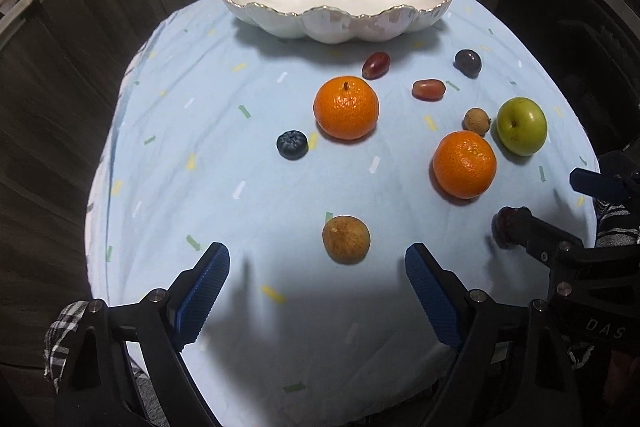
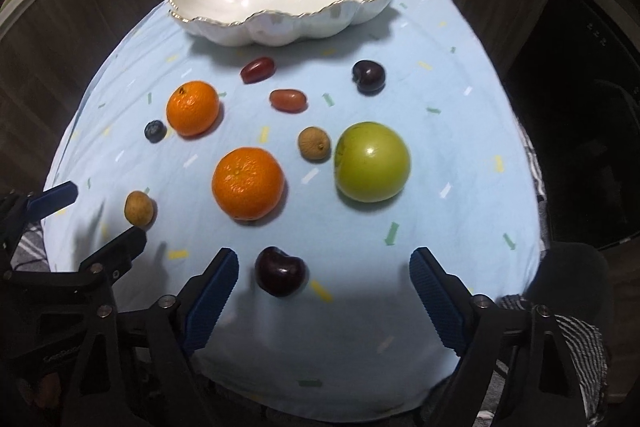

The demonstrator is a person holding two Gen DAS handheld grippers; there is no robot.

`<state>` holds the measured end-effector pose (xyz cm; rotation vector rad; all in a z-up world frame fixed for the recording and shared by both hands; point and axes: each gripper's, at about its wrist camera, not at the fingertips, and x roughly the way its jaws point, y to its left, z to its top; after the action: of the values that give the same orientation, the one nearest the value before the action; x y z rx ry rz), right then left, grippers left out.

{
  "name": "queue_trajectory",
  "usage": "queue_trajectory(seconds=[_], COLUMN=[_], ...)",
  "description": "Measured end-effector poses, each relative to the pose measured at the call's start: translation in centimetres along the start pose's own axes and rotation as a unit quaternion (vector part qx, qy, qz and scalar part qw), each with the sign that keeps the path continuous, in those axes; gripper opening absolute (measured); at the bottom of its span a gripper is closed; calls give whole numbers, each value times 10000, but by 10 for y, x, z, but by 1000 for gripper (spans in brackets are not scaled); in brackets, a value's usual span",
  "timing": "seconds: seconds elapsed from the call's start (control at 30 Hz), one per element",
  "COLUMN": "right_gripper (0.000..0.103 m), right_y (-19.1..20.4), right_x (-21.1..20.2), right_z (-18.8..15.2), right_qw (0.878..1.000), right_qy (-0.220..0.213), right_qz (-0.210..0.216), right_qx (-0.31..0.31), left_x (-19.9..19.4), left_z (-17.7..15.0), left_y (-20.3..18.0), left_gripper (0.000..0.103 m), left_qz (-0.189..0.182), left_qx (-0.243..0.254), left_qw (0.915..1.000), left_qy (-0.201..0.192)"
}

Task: Organize fruits
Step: 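Move the left tool to the brown longan while the right tool approaches the dark cherry, then close the left tool on the longan while the right tool grasps the cherry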

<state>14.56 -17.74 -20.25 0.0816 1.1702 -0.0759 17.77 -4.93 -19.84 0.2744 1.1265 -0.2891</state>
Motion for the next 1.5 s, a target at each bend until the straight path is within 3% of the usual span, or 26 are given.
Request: queue_trajectory(seconds=[0.33, 0.77, 0.97, 1.07, 1.5], right_gripper=[64, 50, 31, 31, 30], right_y=[4, 7, 12, 12, 8], right_x=[13, 22, 21, 21, 13], right_z=[0, -2, -2, -2, -2], right_qw=[9997, 9990, 9986, 9984, 9986], right_qy=[164, 294, 258, 248, 163], right_qz=[205, 350, 451, 491, 512], right_qx=[13, -33, -114, -100, -8], left_x=[15, 26, 28, 26, 14], left_z=[3, 7, 8, 7, 4], left_y=[0, 0, 0, -1, -5], left_gripper=[78, 48, 36, 27, 26], left_qz=[-100, -188, -305, -357, -292], left_qx=[-39, -72, -56, -43, -48], left_qw=[9999, 9997, 9995, 9993, 9995], left_qy=[117, 107, 86, 74, -48])
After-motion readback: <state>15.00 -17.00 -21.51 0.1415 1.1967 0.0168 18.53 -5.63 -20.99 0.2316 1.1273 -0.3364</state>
